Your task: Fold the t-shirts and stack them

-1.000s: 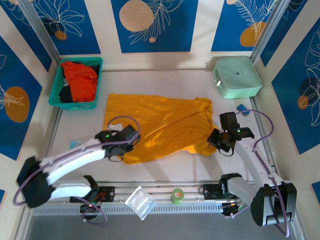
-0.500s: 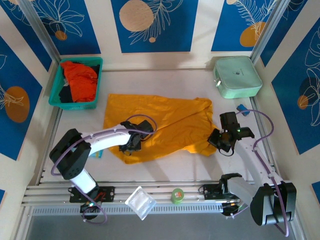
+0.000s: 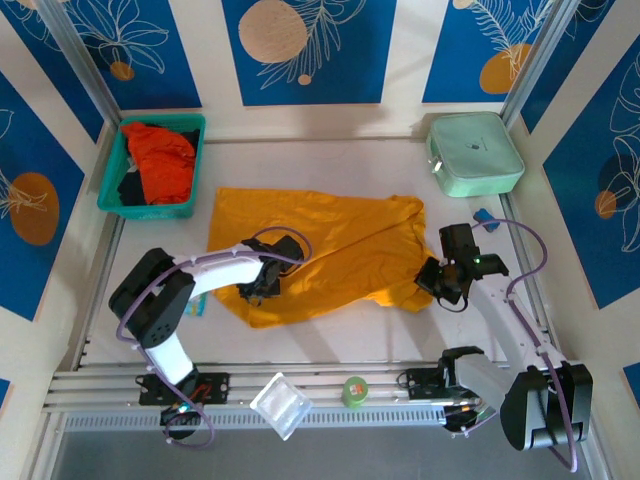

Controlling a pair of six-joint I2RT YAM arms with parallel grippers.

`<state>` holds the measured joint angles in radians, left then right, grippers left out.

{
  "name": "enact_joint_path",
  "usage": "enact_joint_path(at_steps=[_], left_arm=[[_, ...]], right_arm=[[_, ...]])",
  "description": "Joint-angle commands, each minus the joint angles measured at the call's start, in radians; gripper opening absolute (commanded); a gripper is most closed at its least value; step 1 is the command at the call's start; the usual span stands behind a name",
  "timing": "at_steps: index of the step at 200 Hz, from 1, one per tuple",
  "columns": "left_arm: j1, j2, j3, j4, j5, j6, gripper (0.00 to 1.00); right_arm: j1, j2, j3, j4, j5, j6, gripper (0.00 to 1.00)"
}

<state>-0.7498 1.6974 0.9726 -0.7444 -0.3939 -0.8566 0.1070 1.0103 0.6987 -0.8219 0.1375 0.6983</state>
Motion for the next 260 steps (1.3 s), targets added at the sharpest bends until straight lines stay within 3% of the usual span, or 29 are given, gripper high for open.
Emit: enact_joint_path(at_steps=[1,100,142,202,232,260], left_arm=[[0.013,-0.009,-0.009,-0.004,-0.019,0.003,0.32],[0.027,-0.036,-0.061,-0.005,-0.038,-0.010,0.20],[0.028,-0.093,-0.055,-0.045,-0.073,-0.018,0.00],[0.027,-0.415,-0.153,-0.255,-0.139,-0.131,0.00],[0.028,-0.569,-0.257,-0.355,-0.115,-0.244,0.00],[0.025,-0.676,-0.331,-0.376,-0.068,-0.319,0.14]], right_arm=[[-0.006,0.005,-0.010,0.000,-0.016,-0.008,0.00],[-0.006,0.011,-0.014,0.003,-0.018,-0.009,0.00],[-0.006,0.012,-0.014,0.003,-0.008,-0.005,0.00],[-0.032,0.022,-0.006,0.013,0.033,-0.007,0.00],[-0.082,0.049,0.010,0.039,0.027,-0.027,0.00],[-0.095,0.069,0.025,0.047,0.012,-0.035,0.00]])
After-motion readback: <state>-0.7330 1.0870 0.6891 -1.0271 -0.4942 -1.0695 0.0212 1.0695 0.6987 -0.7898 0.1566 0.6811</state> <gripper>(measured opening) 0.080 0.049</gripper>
